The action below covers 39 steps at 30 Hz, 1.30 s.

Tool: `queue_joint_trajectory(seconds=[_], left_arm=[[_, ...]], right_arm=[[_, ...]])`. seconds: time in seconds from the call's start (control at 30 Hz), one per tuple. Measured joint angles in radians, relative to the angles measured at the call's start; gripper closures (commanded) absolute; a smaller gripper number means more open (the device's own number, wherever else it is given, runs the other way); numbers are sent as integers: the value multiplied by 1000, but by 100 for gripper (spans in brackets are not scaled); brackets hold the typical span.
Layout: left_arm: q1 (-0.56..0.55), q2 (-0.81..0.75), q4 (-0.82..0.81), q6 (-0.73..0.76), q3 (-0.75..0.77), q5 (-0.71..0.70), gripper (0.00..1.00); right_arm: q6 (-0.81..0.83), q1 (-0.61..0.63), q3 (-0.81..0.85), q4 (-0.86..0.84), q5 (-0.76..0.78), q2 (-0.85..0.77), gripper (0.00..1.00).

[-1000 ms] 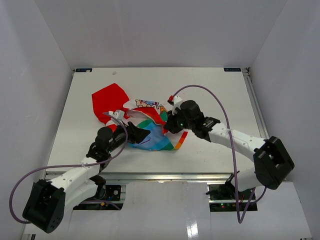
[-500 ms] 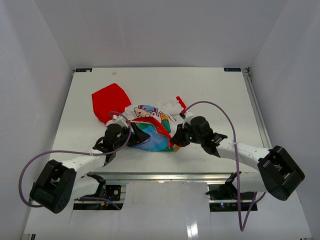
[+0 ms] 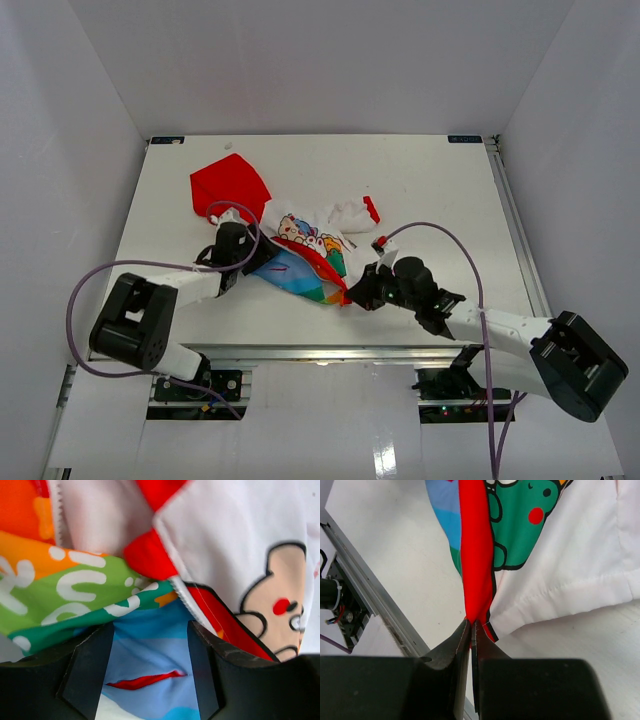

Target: Zip up the jacket

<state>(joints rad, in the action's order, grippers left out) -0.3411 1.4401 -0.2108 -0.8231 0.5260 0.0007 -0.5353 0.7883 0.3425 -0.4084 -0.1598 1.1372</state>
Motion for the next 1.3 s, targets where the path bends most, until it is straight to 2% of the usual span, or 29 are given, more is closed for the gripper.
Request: queue_joint_trajectory(seconds=[0.23,0.37,0.5,0.67,0.83,1.03,1.3], left_arm=[[21,188,-6,148,190,63,29],[12,215,9,213,234,118,28],[10,87,12,224,143,160,29],[8,-183,-37,203,-34,340,30],[-2,-318,-160,128,-178,534,29],[-43,-265,-247,57,-231,658,27],[-79,-86,-493,-68,-275,757,27]], right_arm=[[-59,207,-33,-56,122,-22,92],[-74,282,-32,-80,199,-57,92],[-71,293,-27,-91,245,-47,92],[-38,289,-24,-157,221,13,92],[-3,281,-25,-258,155,29,92],[12,271,-25,-349,91,23,92],[-8,267,-25,-422,21,43,91]])
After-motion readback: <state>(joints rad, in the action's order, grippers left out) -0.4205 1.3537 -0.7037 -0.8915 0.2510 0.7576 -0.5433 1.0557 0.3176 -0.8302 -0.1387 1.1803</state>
